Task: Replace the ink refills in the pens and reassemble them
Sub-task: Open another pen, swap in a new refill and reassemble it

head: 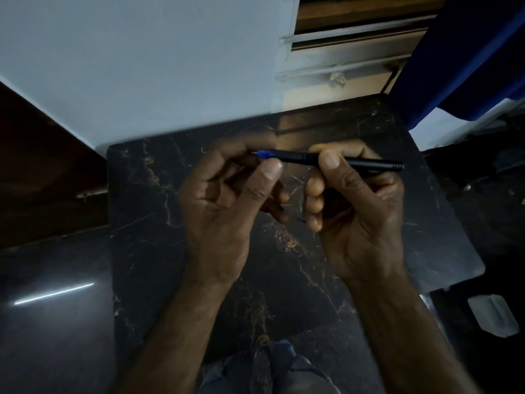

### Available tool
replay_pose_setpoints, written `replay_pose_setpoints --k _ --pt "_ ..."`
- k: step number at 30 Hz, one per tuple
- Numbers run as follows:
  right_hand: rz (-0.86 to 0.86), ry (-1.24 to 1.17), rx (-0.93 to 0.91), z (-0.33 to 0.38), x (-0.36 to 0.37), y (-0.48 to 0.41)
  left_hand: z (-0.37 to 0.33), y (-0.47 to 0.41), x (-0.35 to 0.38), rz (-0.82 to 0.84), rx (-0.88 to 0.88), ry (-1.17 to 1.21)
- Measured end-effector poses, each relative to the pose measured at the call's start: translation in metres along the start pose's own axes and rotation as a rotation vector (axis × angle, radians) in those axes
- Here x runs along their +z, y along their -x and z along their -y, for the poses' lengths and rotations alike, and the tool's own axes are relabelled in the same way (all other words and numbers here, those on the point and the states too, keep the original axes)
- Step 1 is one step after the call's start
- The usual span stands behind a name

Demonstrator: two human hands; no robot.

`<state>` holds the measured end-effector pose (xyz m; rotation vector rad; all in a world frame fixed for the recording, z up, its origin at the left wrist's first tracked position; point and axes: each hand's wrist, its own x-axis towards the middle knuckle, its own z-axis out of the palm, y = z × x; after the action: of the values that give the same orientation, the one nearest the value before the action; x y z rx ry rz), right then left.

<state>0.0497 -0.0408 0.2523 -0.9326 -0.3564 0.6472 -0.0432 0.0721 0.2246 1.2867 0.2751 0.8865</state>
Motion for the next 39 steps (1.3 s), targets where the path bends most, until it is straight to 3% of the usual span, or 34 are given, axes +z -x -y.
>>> replay_pose_setpoints --k 10,13,15,18,21,23,27,31,34,39 --pt "0.016 0.071 -0.027 -0.004 -0.002 -0.003 0.002 -0.008 0.004 -0.019 -0.095 -0.006" --pt "0.002 0.1 -0.028 -0.006 -0.004 -0.003 0.005 -0.013 0.003 -0.042 -0.055 -0.172" --pt "0.004 0.109 -0.032 -0.008 -0.005 -0.002 0.005 -0.015 0.004 -0.064 -0.12 -0.223" --pt "-0.026 0.09 -0.032 -0.01 -0.006 -0.002 0.004 -0.015 -0.001 0.037 -0.285 -0.009" --pt "-0.045 0.083 -0.034 -0.011 -0.008 -0.005 0.003 -0.012 -0.006 0.135 -0.241 0.057" --pt "-0.039 0.085 -0.033 -0.012 -0.009 -0.006 0.006 -0.009 -0.007 0.108 -0.168 -0.028" --pt "-0.028 0.075 -0.038 -0.019 -0.007 -0.005 0.009 -0.01 0.0 -0.033 -0.214 -0.113" --pt "-0.066 0.052 -0.029 -0.024 -0.006 -0.005 0.005 -0.012 -0.003 0.042 -0.284 0.056" --pt "-0.085 0.043 -0.021 -0.023 -0.007 -0.007 0.006 -0.011 -0.008 0.051 -0.185 -0.032" --pt "-0.086 0.016 -0.022 -0.025 -0.008 -0.009 0.007 -0.015 -0.009 -0.143 -0.233 -0.07"
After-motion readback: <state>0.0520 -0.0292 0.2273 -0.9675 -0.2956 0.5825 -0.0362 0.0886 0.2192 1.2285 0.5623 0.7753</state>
